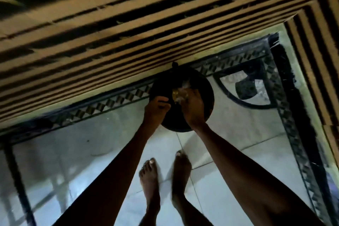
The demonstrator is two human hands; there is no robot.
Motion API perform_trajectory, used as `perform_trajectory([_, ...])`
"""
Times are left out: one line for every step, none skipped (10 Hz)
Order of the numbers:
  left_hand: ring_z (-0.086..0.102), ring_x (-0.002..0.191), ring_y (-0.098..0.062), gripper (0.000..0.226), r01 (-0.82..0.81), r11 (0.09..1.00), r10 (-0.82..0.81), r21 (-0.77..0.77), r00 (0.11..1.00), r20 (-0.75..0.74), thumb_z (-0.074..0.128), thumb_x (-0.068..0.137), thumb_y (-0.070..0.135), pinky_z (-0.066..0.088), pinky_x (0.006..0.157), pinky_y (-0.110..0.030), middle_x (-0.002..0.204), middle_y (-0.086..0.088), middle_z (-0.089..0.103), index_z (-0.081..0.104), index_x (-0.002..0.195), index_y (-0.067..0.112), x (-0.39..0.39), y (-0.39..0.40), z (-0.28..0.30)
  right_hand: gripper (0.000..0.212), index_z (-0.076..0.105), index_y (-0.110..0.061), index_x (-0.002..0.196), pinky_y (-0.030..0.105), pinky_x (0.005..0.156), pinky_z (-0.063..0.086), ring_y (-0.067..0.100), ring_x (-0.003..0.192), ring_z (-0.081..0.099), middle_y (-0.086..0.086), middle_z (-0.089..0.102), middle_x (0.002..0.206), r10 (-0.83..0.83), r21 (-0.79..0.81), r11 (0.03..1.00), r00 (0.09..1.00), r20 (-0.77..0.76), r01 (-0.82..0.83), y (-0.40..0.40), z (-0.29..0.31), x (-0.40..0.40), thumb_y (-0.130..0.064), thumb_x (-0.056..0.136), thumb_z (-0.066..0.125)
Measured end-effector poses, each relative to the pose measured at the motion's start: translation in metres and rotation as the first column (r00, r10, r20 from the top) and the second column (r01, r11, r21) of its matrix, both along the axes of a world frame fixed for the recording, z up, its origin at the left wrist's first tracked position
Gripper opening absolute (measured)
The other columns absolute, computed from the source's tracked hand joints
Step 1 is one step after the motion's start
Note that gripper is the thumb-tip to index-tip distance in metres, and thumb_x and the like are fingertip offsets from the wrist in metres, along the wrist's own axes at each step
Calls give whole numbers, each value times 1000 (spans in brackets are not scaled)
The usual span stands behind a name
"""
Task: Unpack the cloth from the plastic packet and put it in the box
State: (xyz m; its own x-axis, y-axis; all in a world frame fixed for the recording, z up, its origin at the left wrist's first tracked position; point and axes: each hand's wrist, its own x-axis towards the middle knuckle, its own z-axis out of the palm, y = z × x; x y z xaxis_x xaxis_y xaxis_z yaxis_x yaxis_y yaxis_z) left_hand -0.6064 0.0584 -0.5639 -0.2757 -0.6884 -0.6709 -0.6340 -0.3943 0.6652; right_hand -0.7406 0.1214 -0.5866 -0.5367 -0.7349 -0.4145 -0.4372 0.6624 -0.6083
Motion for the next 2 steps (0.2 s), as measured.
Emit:
perform_trajectory([68,89,-26,20,14,1000,-14,4,1000,-22,66,79,20,52,76,-38,95,-8,71,62,97,28,8,-8,-26,66,40,-19,143,47,94,50,34,127,50,12,47,144,268,92,958,963,37,-270,2,-38,-10,-39,81,38])
perform_trajectory([63,84,-24,19,-13,999,15,34,999,-47,67,78,23,47,70,-32,92,-9,67,61,95,24,13,-13,-17,78,26,-26,150,50,94,51,39,134,42,12,28,156,364,197,906,927,87,-374,5,-20,-15,-45,77,47])
